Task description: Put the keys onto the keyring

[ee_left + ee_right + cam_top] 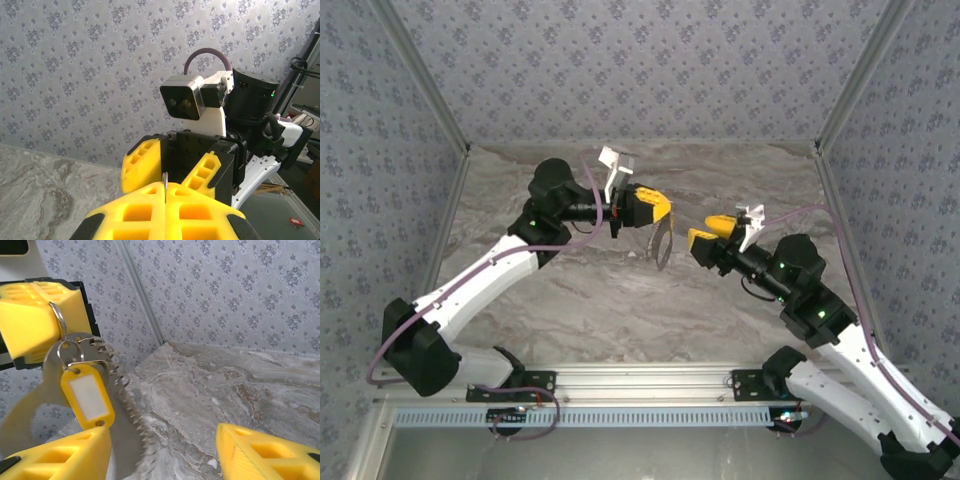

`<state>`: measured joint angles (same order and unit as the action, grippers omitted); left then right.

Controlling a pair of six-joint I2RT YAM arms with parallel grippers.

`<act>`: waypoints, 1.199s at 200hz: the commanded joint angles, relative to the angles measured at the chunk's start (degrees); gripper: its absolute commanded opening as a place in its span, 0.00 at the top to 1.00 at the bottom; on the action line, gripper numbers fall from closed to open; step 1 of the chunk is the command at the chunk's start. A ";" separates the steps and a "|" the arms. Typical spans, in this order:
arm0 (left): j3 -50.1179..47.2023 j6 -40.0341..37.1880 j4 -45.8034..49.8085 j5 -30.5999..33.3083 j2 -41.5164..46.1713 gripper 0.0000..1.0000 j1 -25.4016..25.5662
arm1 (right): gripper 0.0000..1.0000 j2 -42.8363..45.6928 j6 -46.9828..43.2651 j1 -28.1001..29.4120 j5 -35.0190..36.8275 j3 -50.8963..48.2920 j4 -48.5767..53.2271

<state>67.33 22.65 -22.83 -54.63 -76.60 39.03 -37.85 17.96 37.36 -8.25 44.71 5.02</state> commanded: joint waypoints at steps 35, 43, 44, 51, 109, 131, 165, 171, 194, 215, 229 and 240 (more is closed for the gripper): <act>-0.08 1.11 -5.21 0.01 0.23 1.00 0.41 | 0.41 -3.10 -4.65 3.71 5.90 0.47 -3.07; -0.18 1.40 -6.00 0.04 -0.15 1.00 0.46 | 0.41 -3.44 -5.19 4.21 6.28 0.55 -3.42; -0.18 1.46 -6.04 0.05 -0.19 1.00 0.45 | 0.41 -3.45 -5.20 4.25 6.30 0.55 -3.51; -0.27 1.83 -6.81 0.02 -0.53 1.00 0.44 | 0.41 -3.63 -5.74 4.60 6.79 0.48 -3.84; 0.21 3.95 -10.63 -0.65 -4.58 1.00 0.43 | 0.40 -4.18 -9.58 5.39 8.25 0.53 -6.02; 0.89 5.17 -12.25 -1.32 -6.29 1.00 0.46 | 0.40 -5.33 -10.36 5.36 7.50 1.19 -6.67; 1.40 5.76 -13.44 -1.56 -7.72 1.00 0.44 | 0.39 -7.43 -11.23 5.39 7.11 1.68 -7.56; 1.42 5.89 -13.60 -1.53 -7.77 1.00 0.39 | 0.39 -7.74 -11.35 5.41 7.19 1.74 -7.49; 1.46 5.95 -13.74 -1.69 -7.95 1.00 0.38 | 0.40 -8.73 -11.51 5.36 6.76 1.85 -6.84; 1.42 5.91 -13.82 -1.63 -7.90 1.00 0.38 | 0.42 -8.69 -12.74 5.15 8.63 1.46 -6.36; 1.40 5.90 -13.91 -1.75 -7.79 1.00 0.45 | 0.44 -8.23 -13.03 4.65 9.39 1.02 -6.29; 1.29 5.91 -13.95 -1.84 -7.78 1.00 0.36 | 0.46 -7.79 -12.97 4.10 9.47 0.75 -6.27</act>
<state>67.13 28.16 -33.26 -54.87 -84.73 39.13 -46.89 6.35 42.24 -0.60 44.73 -0.62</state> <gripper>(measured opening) 0.040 0.558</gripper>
